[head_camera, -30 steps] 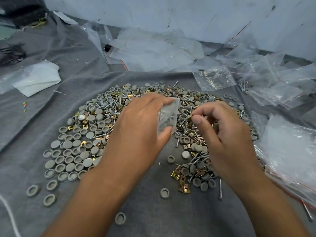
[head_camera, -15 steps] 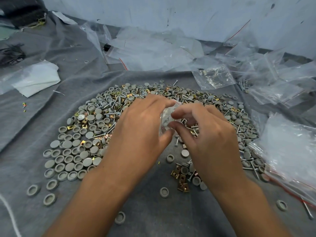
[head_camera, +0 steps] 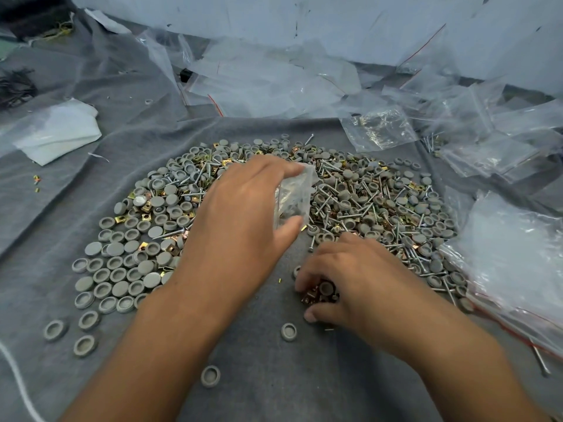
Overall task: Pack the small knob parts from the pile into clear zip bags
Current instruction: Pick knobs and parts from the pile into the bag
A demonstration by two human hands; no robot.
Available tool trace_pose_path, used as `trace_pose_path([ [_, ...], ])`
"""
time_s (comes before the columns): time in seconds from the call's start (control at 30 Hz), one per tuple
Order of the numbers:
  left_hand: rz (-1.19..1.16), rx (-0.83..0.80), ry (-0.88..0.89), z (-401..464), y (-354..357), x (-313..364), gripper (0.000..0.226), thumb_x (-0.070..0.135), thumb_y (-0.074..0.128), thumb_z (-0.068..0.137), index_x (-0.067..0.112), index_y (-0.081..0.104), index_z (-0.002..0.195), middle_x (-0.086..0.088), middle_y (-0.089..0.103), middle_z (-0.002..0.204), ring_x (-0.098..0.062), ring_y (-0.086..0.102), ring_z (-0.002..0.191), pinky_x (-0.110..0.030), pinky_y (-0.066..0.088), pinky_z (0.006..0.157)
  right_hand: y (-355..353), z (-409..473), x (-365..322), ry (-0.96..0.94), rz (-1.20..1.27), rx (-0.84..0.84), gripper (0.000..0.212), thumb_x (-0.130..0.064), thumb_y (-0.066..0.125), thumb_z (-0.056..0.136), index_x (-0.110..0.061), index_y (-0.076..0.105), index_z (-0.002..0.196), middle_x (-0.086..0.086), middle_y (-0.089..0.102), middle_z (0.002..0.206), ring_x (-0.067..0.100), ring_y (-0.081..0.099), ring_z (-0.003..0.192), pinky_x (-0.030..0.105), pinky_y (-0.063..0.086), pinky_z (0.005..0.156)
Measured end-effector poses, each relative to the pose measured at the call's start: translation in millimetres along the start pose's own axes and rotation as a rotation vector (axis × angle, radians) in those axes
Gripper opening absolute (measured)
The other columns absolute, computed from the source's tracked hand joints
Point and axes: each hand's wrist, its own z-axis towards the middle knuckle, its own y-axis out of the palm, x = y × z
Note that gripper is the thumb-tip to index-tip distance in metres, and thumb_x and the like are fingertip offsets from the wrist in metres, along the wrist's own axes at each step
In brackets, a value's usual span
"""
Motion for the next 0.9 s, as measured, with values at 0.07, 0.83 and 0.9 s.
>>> trace_pose_path([
  [0.07,-0.008,0.004,-0.003,0.0,-0.3,-0.3,0.056,0.025,0.080,0.076,0.020,0.063,0.129,0.007,0.064,0.123,-0.014,0.057,0.112,-0.034,0.044,0.103,-0.9,-1.2,0.5,0.006,0.035,0.015,0.037,-0.067,0.064,0.085,-0.046,0.061,0.115,-0.023,0.054,0.113,0.005,0.041,0.107,0.029,0.035,0.092],
  [0.83,0.004,0.002,-0.007,-0.2,0.2,-1.6,0.055,0.026,0.080,0.078,0.021,0.062,0.130,0.009,0.063,0.123,-0.012,0.056,0.112,-0.028,0.040,0.104,1.8,-2.6,-10.8,0.113,0.169,-0.030,0.016,-0.038,0.068,0.093,-0.038,0.057,0.105,-0.016,0.059,0.100,0.006,0.056,0.099,0.033,0.049,0.086],
  [0.9,0.006,0.002,-0.006,-0.2,0.1,-1.8,0.055,0.026,0.080,0.077,0.021,0.063,0.130,0.009,0.063,0.123,-0.012,0.056,0.112,-0.027,0.039,0.104,2.0,-3.2,-11.2,0.101,0.133,-0.015,0.015,-0.040,0.066,0.094,-0.038,0.059,0.107,-0.017,0.058,0.101,0.006,0.055,0.102,0.032,0.047,0.087],
])
